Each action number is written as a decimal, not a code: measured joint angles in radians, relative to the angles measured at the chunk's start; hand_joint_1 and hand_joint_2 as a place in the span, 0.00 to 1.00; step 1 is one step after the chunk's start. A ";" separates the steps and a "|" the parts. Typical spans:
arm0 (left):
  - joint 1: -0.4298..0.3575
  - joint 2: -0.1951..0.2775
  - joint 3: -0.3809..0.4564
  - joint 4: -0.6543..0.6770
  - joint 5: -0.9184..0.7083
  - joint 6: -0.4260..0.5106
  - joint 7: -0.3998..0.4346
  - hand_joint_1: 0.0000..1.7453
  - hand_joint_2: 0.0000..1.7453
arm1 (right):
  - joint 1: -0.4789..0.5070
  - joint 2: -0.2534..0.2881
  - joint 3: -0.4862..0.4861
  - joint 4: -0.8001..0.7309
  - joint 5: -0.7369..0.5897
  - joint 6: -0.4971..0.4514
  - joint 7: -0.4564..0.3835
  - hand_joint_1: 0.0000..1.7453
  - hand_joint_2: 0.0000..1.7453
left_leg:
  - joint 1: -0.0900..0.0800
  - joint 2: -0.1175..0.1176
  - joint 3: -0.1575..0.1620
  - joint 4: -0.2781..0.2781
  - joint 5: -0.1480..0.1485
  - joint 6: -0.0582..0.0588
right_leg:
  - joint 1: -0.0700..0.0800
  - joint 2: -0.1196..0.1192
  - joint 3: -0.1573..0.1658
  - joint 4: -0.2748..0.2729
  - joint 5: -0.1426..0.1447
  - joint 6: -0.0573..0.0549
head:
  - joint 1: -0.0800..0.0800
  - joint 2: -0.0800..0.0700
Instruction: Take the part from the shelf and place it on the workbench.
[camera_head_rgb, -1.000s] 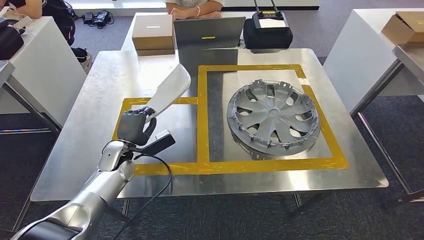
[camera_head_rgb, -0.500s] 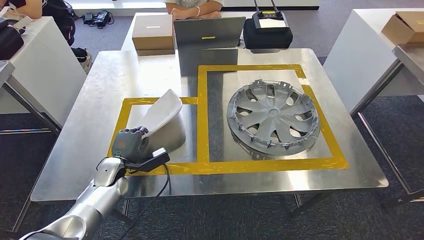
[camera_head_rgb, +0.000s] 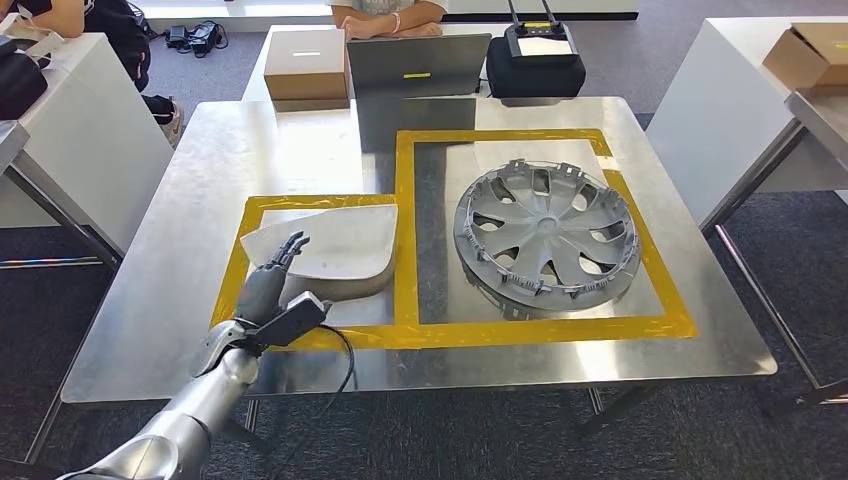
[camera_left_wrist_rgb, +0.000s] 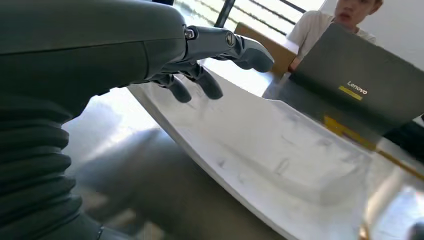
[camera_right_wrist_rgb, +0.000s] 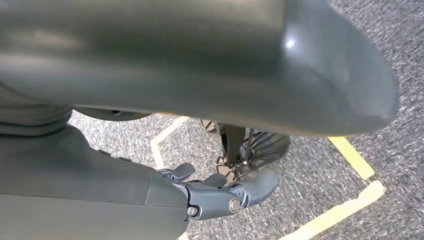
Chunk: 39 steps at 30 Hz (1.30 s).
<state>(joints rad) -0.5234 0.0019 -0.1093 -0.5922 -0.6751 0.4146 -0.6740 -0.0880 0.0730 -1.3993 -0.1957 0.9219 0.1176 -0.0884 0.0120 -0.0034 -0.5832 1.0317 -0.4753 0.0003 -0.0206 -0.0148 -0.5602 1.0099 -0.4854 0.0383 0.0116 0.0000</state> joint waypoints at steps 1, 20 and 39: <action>0.012 -0.005 0.007 -0.028 0.086 -0.064 -0.014 0.00 0.00 | 0.000 0.000 0.000 0.000 0.000 0.000 -0.001 0.00 0.00 | 0.000 0.000 0.000 0.000 0.000 0.000 | 0.000 0.000 0.000 0.000 0.000 0.000 | 0.000 0.000; 0.306 -0.058 0.025 -0.756 0.752 -0.594 -0.028 0.00 0.00 | 0.003 -0.006 0.000 0.000 -0.019 0.000 0.006 0.00 0.00 | -0.011 0.000 -0.001 0.003 -0.005 0.009 | -0.008 0.000 0.001 -0.002 0.001 0.010 | 0.000 0.000; 0.403 -0.100 0.047 -0.904 0.754 -0.632 -0.027 0.00 0.00 | 0.000 -0.018 0.000 0.000 -0.010 0.000 0.010 0.00 0.00 | 0.002 -0.011 -0.052 0.009 0.042 -0.031 | -0.005 0.014 0.025 0.016 -0.033 -0.032 | 0.004 0.000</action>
<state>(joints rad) -0.1207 -0.0978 -0.0619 -1.4965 0.0786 -0.2171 -0.7007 -0.0875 0.0549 -1.3996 -0.1957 0.9122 0.1173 -0.0783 0.0143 -0.0144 -0.6347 1.0408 -0.4337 -0.0305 -0.0258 -0.0011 -0.5354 1.0255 -0.5181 0.0062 0.0161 0.0000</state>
